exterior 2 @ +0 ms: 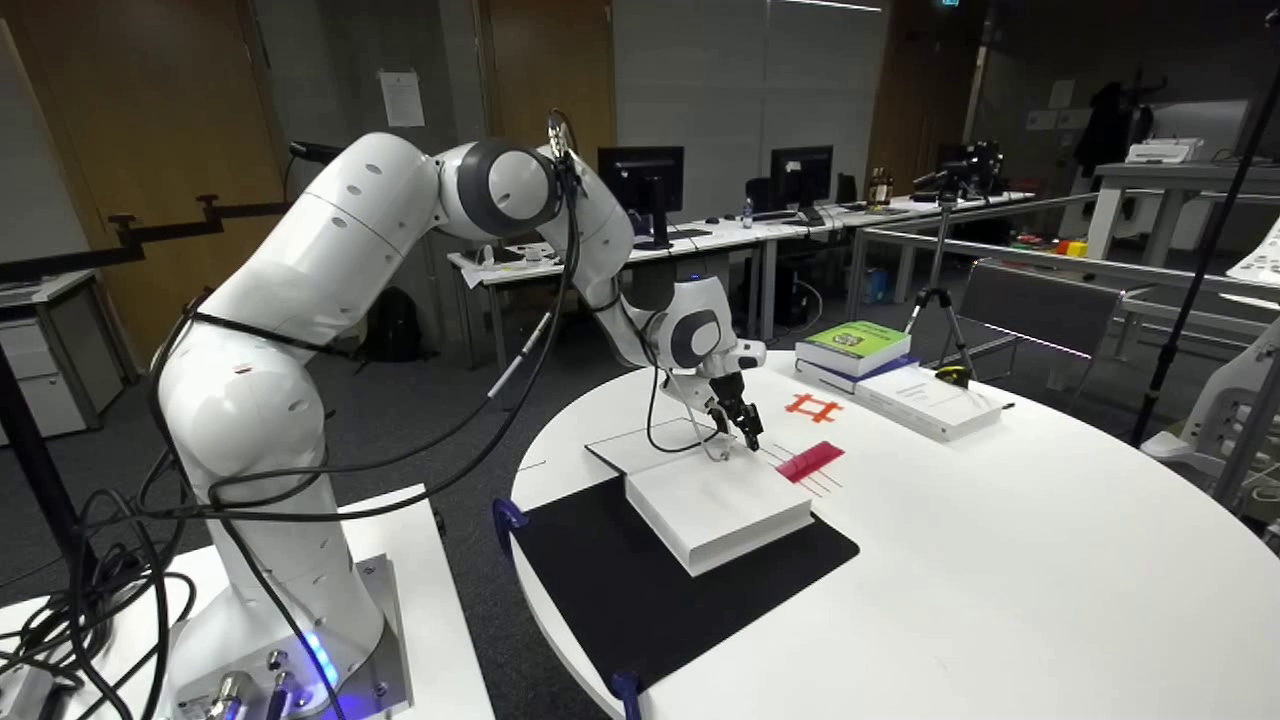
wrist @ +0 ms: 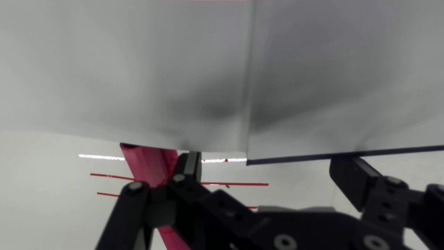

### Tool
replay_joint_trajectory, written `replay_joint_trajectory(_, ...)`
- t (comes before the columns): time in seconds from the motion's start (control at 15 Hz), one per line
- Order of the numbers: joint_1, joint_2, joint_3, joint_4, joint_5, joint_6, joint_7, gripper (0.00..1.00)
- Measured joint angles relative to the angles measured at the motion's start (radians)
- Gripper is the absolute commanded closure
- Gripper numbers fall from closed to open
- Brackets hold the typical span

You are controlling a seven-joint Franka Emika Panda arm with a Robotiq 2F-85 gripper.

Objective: Close the book

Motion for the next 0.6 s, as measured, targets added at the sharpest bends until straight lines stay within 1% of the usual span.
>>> replay_joint_trajectory(0.6, 0.028, -0.062, -0.007, -0.107, -0.084, 0.011, -0.005, 0.0)
